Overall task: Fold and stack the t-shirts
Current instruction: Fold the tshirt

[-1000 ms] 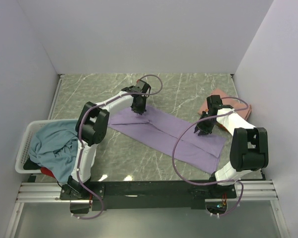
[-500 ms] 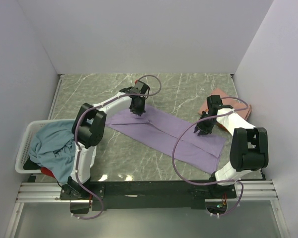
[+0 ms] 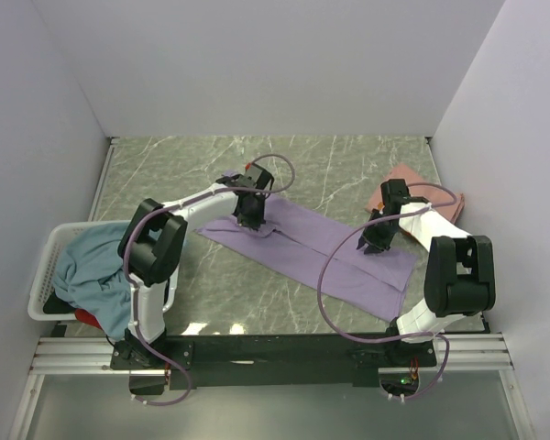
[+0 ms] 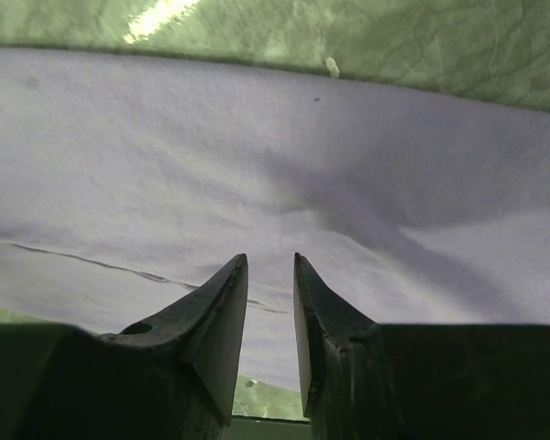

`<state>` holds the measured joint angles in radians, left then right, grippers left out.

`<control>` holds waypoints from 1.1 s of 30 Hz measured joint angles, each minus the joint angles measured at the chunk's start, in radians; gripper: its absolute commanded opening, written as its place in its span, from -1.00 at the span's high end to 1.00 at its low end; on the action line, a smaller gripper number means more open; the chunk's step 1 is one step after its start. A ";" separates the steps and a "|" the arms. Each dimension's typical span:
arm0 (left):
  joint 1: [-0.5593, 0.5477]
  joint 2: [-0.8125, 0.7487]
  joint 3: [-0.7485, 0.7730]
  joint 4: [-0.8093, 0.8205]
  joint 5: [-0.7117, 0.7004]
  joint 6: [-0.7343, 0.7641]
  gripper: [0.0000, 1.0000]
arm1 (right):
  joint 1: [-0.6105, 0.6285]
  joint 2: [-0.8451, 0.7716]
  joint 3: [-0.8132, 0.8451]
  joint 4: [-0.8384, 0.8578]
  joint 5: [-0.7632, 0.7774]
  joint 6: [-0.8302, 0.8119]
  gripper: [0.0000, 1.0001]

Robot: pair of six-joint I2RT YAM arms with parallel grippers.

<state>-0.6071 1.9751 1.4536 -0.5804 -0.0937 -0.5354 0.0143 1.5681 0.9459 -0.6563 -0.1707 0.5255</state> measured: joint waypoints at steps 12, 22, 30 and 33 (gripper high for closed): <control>-0.027 -0.054 -0.076 0.000 0.012 -0.057 0.30 | 0.000 0.000 -0.018 0.003 -0.005 -0.012 0.32; -0.047 -0.178 -0.166 0.005 0.081 -0.122 0.20 | 0.000 0.000 -0.018 0.006 -0.007 -0.023 0.32; 0.039 -0.219 -0.166 0.010 0.112 -0.150 0.16 | 0.070 0.000 0.049 -0.031 0.047 -0.040 0.33; 0.130 -0.219 -0.165 0.020 0.130 -0.154 0.15 | 0.151 -0.003 0.103 -0.031 0.058 -0.044 0.33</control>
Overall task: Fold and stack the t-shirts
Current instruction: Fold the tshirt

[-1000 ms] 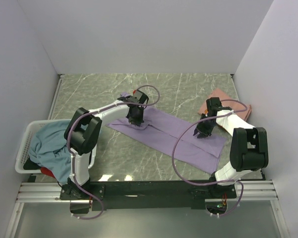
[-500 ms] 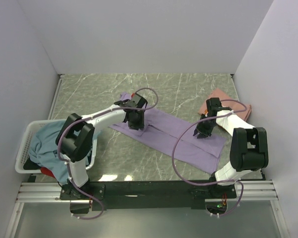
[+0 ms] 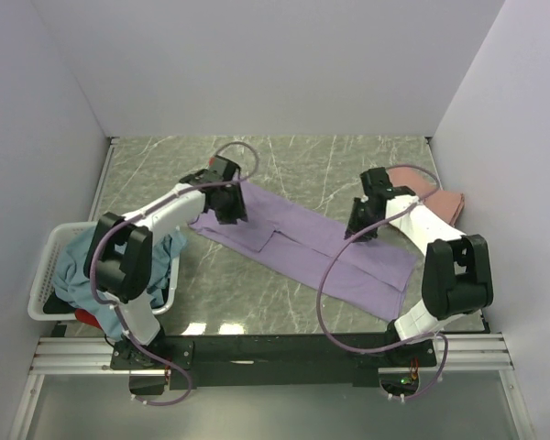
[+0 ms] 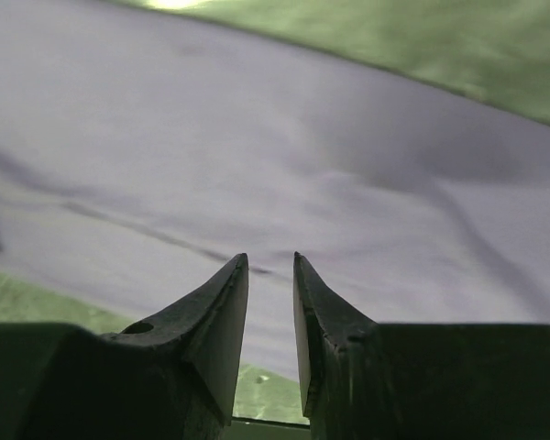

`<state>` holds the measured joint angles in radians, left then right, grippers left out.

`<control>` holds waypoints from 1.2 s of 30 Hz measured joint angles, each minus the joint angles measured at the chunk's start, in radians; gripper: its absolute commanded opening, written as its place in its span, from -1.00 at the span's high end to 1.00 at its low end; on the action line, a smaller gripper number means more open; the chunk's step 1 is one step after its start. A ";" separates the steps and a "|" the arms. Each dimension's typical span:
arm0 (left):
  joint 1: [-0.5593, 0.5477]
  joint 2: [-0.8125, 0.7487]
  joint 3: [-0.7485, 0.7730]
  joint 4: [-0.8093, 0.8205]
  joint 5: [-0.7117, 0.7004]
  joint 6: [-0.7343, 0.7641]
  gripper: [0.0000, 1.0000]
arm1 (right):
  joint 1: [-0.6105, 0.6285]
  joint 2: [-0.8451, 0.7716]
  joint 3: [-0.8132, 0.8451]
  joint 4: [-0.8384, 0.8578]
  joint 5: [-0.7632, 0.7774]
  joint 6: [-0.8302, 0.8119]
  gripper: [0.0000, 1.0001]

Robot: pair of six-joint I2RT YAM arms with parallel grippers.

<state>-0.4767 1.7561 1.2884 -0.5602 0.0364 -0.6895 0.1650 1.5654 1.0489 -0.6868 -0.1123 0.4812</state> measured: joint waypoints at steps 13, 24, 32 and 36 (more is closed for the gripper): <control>0.255 0.129 0.092 0.016 0.077 0.071 0.18 | 0.396 0.165 0.244 0.036 -0.013 0.024 0.33; 0.311 0.180 0.092 0.045 0.182 0.105 0.19 | 0.573 0.432 0.480 0.067 -0.013 0.071 0.31; 0.309 0.225 0.092 0.059 0.237 0.107 0.19 | 0.610 0.538 0.555 0.034 0.023 0.117 0.27; 0.309 0.225 0.092 0.072 0.248 0.113 0.19 | 0.622 0.539 0.556 0.013 0.043 0.134 0.24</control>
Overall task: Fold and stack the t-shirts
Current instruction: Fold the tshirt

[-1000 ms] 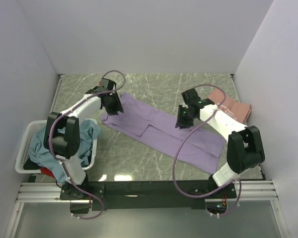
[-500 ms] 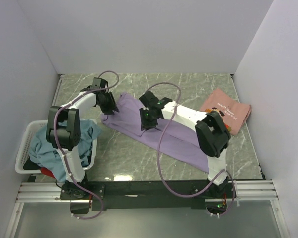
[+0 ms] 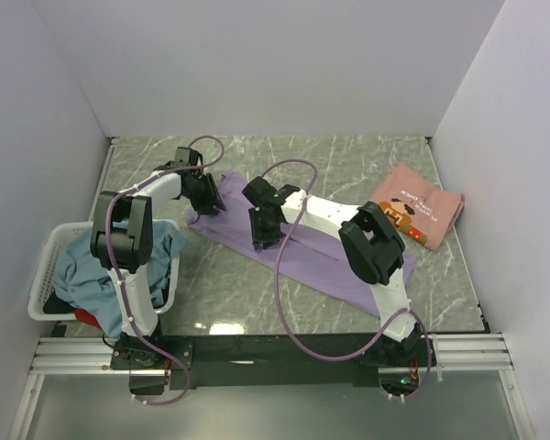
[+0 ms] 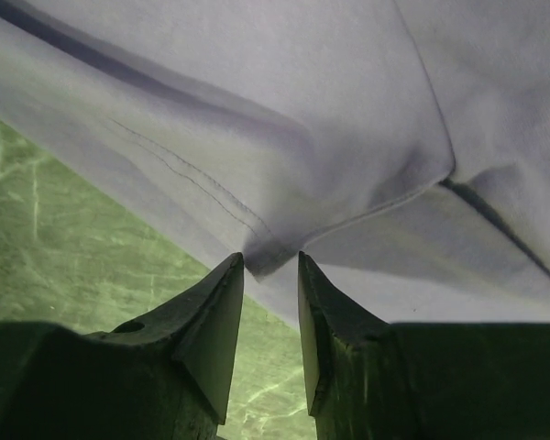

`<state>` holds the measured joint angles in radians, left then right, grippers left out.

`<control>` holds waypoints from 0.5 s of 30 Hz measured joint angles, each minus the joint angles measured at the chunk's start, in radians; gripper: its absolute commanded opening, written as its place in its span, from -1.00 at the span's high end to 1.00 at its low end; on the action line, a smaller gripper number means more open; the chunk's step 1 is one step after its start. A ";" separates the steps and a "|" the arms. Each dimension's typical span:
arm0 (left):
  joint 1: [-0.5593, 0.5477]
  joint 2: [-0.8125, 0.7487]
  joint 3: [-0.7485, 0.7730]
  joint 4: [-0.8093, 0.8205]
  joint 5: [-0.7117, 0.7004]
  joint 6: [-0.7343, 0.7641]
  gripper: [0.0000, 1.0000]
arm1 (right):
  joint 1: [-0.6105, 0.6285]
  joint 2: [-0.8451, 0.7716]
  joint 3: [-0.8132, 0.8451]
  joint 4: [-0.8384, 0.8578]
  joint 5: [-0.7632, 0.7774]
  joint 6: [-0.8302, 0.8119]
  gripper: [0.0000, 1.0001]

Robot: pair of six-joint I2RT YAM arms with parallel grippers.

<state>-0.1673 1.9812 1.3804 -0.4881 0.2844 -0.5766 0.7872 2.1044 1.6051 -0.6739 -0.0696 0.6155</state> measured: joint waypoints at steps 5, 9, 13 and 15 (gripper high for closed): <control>0.000 0.000 -0.002 0.013 0.008 0.000 0.20 | 0.007 0.000 0.000 -0.018 0.010 0.015 0.24; 0.000 0.000 -0.006 0.015 0.008 0.000 0.21 | 0.010 0.002 0.000 -0.022 0.010 0.020 0.25; 0.000 0.000 -0.014 0.018 0.008 0.000 0.21 | 0.011 0.028 0.015 -0.025 0.008 0.020 0.28; 0.000 0.000 -0.019 0.020 0.008 0.000 0.21 | 0.011 0.036 0.020 -0.026 0.005 0.021 0.33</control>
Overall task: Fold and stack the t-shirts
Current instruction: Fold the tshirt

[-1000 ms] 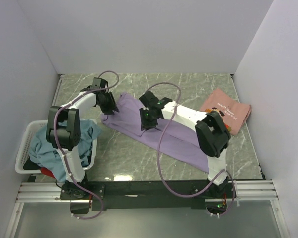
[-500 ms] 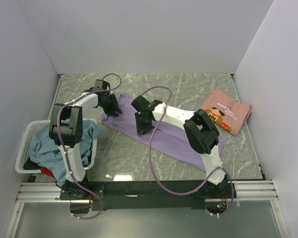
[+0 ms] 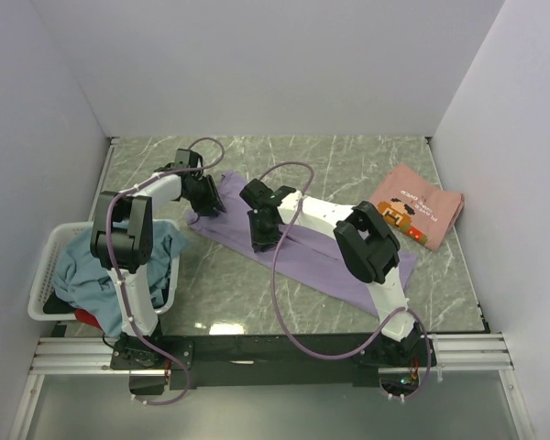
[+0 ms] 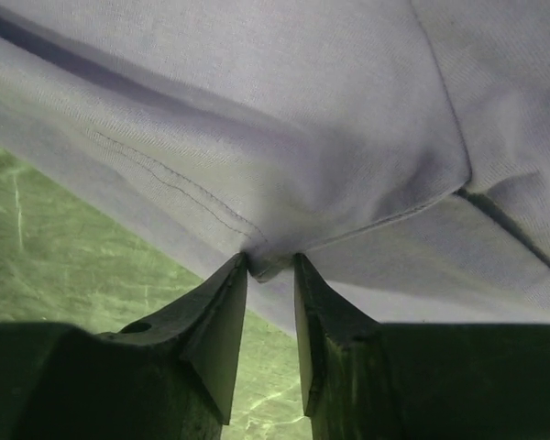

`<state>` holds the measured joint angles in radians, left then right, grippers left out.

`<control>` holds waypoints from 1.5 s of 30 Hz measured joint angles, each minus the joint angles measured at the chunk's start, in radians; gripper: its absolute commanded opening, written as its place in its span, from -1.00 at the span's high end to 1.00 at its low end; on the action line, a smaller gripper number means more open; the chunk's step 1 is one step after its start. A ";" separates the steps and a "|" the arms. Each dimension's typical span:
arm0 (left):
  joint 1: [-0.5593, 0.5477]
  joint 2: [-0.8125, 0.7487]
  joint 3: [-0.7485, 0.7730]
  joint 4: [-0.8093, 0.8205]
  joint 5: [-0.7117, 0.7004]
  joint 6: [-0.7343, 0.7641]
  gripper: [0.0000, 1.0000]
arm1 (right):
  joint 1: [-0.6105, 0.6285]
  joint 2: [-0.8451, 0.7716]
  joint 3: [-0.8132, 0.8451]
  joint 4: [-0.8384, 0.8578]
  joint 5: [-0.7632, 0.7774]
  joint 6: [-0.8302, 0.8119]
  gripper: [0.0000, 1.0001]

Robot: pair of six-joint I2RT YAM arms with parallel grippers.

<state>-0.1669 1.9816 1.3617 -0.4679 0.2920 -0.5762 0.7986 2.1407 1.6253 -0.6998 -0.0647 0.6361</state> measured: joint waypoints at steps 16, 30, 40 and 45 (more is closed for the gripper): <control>0.000 0.000 -0.023 0.025 0.000 0.000 0.20 | 0.000 0.001 0.005 -0.027 0.022 0.003 0.66; 0.000 0.003 -0.032 0.043 -0.001 0.008 0.20 | 0.000 -0.025 -0.010 -0.075 0.035 0.017 0.68; 0.000 0.001 -0.032 0.044 0.000 0.019 0.11 | 0.000 -0.025 -0.010 -0.091 0.023 0.018 0.49; -0.004 -0.014 -0.032 0.045 0.000 0.041 -0.01 | 0.000 -0.039 -0.010 -0.126 0.031 0.014 0.32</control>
<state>-0.1711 1.9671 1.3296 -0.4232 0.2916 -0.5350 0.7986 2.1017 1.6157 -0.8257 -0.0334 0.6498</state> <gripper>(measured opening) 0.485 0.318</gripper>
